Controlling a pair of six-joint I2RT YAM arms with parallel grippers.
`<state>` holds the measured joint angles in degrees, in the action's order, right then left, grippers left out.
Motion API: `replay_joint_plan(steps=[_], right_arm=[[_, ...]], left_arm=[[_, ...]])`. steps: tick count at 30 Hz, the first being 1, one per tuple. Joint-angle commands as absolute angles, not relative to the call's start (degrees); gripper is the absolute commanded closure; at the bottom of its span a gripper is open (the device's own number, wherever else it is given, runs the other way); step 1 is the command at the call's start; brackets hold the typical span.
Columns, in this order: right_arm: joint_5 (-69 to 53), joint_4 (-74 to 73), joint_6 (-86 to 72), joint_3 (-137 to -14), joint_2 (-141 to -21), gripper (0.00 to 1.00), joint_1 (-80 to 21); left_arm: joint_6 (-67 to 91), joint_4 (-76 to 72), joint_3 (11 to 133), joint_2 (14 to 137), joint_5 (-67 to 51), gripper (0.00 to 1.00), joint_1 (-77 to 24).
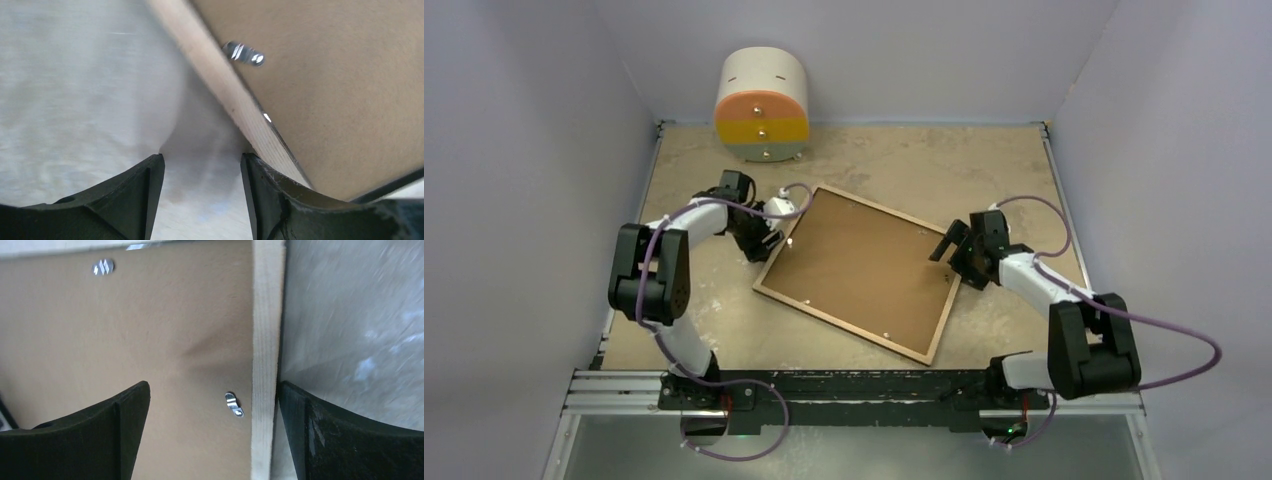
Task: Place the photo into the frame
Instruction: Adjust the photo frame at the center of the board.
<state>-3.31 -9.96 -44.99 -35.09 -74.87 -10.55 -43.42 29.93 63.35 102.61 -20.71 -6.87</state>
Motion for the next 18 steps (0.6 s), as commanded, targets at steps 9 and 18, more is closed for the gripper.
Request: replay_joint_plan(steps=[9,18], right_arm=[[3.14,-6.05,-40.15,-50.41,-77.96,0.1,-9.4],[-10.2,8.63,-43.0,-51.33,-83.19,0.22,-26.18]], left_arm=[[-56.85,55.04,59.99,89.27,-36.45,0.37,-9.55],[-46.36,50.83,63.56,101.07,-47.96,0.52,-2.56]])
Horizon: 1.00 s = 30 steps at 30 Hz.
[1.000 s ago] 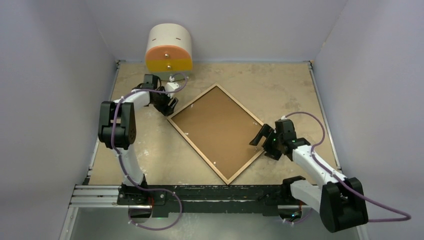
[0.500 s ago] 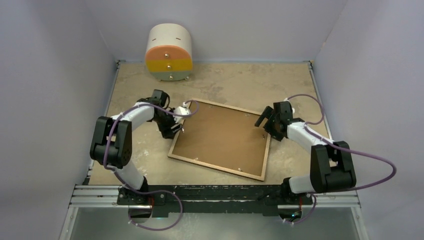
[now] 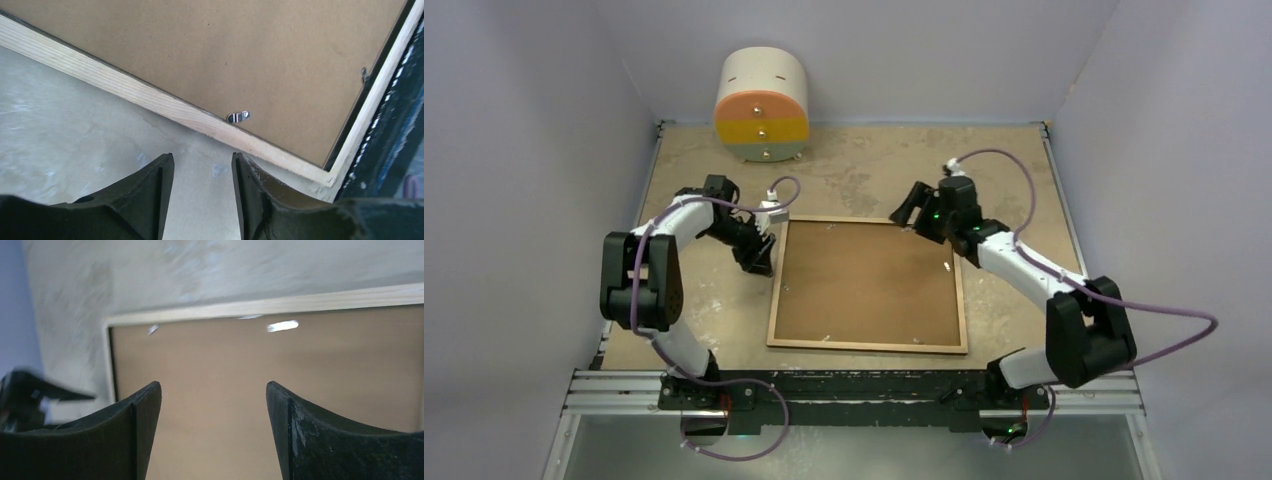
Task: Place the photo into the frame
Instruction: Adjust the photo frame at the center of the board, then install the photo frame at the center of the board.
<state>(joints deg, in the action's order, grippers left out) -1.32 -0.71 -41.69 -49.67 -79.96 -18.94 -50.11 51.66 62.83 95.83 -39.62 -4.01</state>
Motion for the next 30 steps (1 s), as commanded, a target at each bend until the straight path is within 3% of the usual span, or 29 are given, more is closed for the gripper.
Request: replay_joint_plan(steps=[1,10,20,30], right_arm=[[-12.8,11.06,-43.17,-51.53,-84.53,0.23,-28.1],[-29.3,24.47,-41.02,-58.15,-98.57,0.36,-39.88],[-32.14,25.52,-40.26,-66.49,-112.18,0.45,-47.86],[-29.84,25.0,-38.32,-70.05,-117.42,0.47,-49.95]], left_arm=[[-45.88,50.73,63.55,102.42,-48.76,0.53,-2.14],[-44.09,49.36,63.92,108.79,-51.3,0.67,-0.26],[-43.3,46.98,62.82,109.54,-48.79,0.75,0.0],[-42.3,45.62,62.25,109.08,-47.05,0.81,0.0]])
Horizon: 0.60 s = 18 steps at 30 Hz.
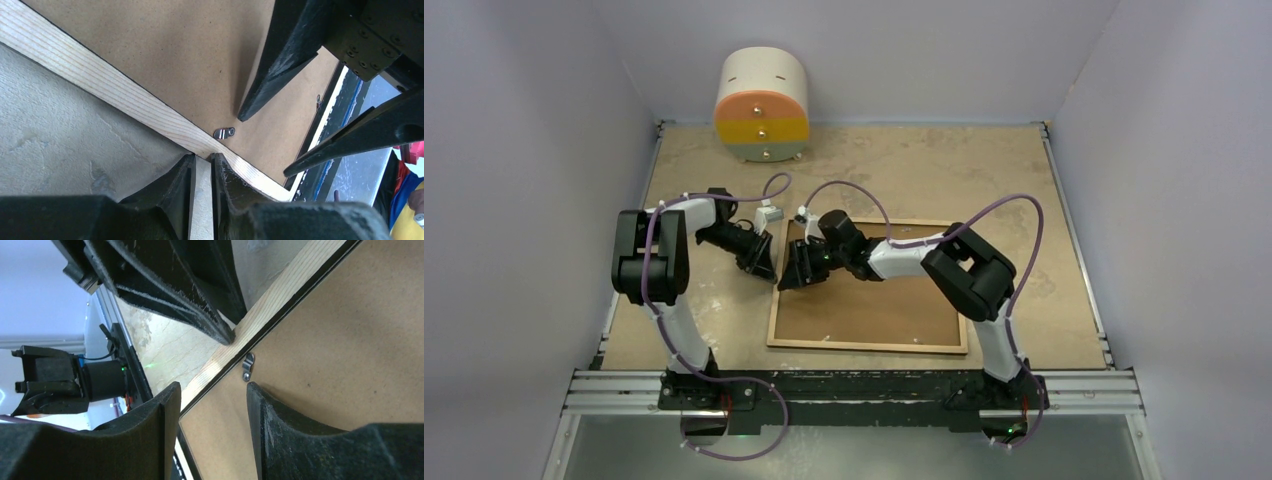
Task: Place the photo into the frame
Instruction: Install the photo frame at the center of the board.
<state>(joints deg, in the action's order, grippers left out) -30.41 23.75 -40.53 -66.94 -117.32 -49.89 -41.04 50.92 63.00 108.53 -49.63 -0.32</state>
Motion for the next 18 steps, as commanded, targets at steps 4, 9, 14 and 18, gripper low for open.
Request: replay_joint_plan(steps=[4,9,14,18], right_arm=[[-28.39,24.65,-37.23,-70.78,-118.44,0.47,-49.99],[-28.29,24.9,-37.12,-71.22,-120.17,0.48,-49.95],[-29.75,25.79,-37.64,-71.02,-120.83,0.5,-50.46],[-30.48,26.06,-37.7,-71.11,-121.45,0.51,-50.72]], left_arm=[[-42.36,45.62,62.34,108.83,-46.77,0.82,0.0],[-42.72,45.62,62.4,108.33,-46.33,0.83,0.0],[-42.8,45.62,62.48,108.34,-45.91,0.83,0.0],[-42.72,45.62,62.49,108.37,-45.88,0.83,0.0]])
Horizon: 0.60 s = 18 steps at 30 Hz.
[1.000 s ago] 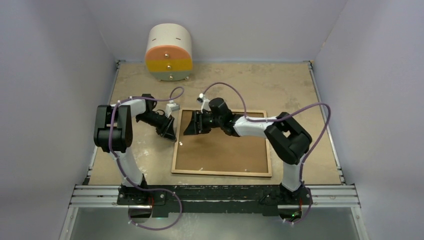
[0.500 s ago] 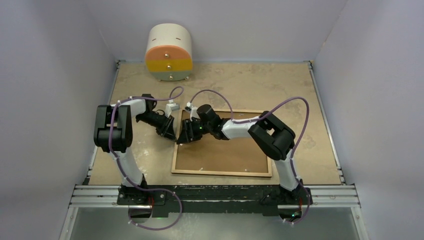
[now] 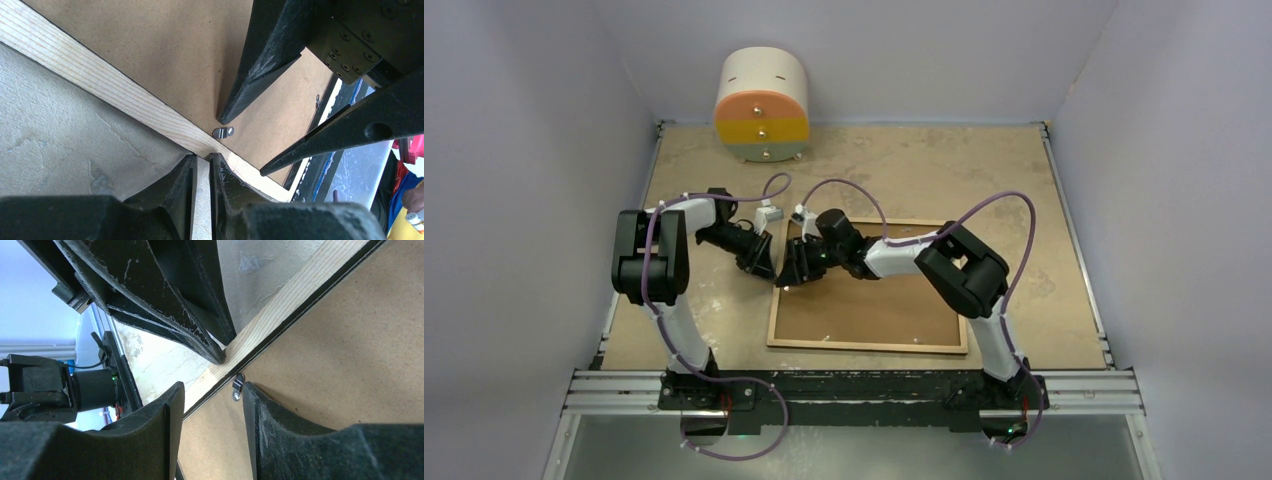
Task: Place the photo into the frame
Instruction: Install the photo frame at the center of the board.
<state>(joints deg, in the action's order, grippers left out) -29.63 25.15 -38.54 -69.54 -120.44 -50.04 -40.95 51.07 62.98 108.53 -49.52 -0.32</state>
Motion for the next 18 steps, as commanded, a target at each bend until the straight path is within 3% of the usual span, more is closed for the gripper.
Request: replay_joint_plan(steps=[1,18], right_arm=[[-30.5,26.17,-37.72,-71.17,-121.63,0.51,-50.81],[-33.72,24.7,-38.16,-72.72,-123.28,0.58,-50.81]], left_arm=[[-42.72,45.62,62.49,108.37,-45.82,0.83,0.0],[-42.94,46.13,63.02,108.02,-45.44,0.85,0.0]])
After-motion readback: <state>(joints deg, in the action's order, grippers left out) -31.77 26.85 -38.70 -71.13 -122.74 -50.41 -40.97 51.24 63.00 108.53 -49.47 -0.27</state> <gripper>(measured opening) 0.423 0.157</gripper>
